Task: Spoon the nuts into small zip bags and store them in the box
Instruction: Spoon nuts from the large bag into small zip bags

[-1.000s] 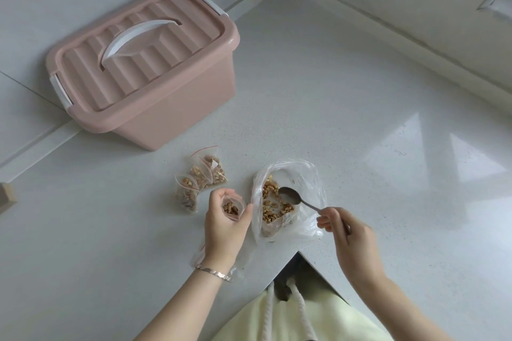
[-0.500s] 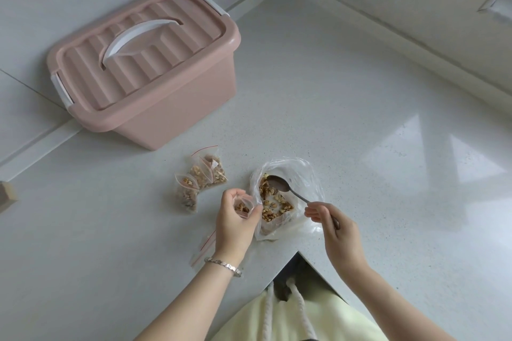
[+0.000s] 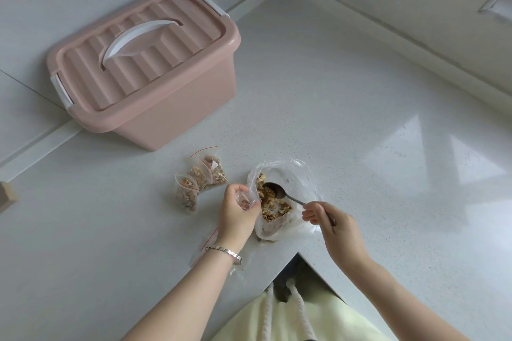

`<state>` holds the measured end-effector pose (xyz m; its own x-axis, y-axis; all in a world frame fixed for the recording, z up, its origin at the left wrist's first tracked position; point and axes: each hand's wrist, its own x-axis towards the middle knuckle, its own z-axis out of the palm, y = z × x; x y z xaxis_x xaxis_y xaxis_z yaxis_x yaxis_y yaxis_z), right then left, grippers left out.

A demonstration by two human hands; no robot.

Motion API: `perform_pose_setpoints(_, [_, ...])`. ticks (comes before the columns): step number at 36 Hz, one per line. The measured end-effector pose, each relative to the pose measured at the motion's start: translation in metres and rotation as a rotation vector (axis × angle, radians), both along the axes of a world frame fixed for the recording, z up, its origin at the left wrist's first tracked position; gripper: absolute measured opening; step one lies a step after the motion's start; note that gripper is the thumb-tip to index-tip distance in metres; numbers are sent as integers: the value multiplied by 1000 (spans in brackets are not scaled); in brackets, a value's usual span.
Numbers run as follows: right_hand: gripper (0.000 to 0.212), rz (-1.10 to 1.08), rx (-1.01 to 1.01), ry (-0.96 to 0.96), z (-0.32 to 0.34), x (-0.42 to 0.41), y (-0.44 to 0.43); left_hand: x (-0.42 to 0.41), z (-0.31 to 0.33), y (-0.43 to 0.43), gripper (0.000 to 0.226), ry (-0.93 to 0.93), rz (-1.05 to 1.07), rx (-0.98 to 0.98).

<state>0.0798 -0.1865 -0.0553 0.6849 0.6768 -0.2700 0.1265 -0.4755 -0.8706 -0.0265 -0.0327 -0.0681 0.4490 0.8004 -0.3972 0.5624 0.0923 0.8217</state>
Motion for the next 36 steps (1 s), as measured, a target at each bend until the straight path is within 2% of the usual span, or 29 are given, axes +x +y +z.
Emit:
perform_pose_setpoints(5, [19,-63,-55,-19,-3,-10,-4,3,-1,0,26,23,-72,-27])
perform_pose_setpoints(15, [35,-503,88,721,0,-6,2,3,4,-2,27,15,-82,-58])
perform_pose_setpoints(20, [37,-566,169,864,2,-3,-6,-3,6,-6,30,-64,7,-7])
perform_pose_setpoints(24, [38,-559,223,867,9,2,-14,-10,13,-12,34,-198,89,124])
perform_pose_setpoints(30, [40,-510,286,728,33,11,-18,-10,24,-12,44,-248,43,385])
perform_pose_setpoints(36, [45,-464,396,602,71,7,-8,8,37,-15,42,-259,-7,389])
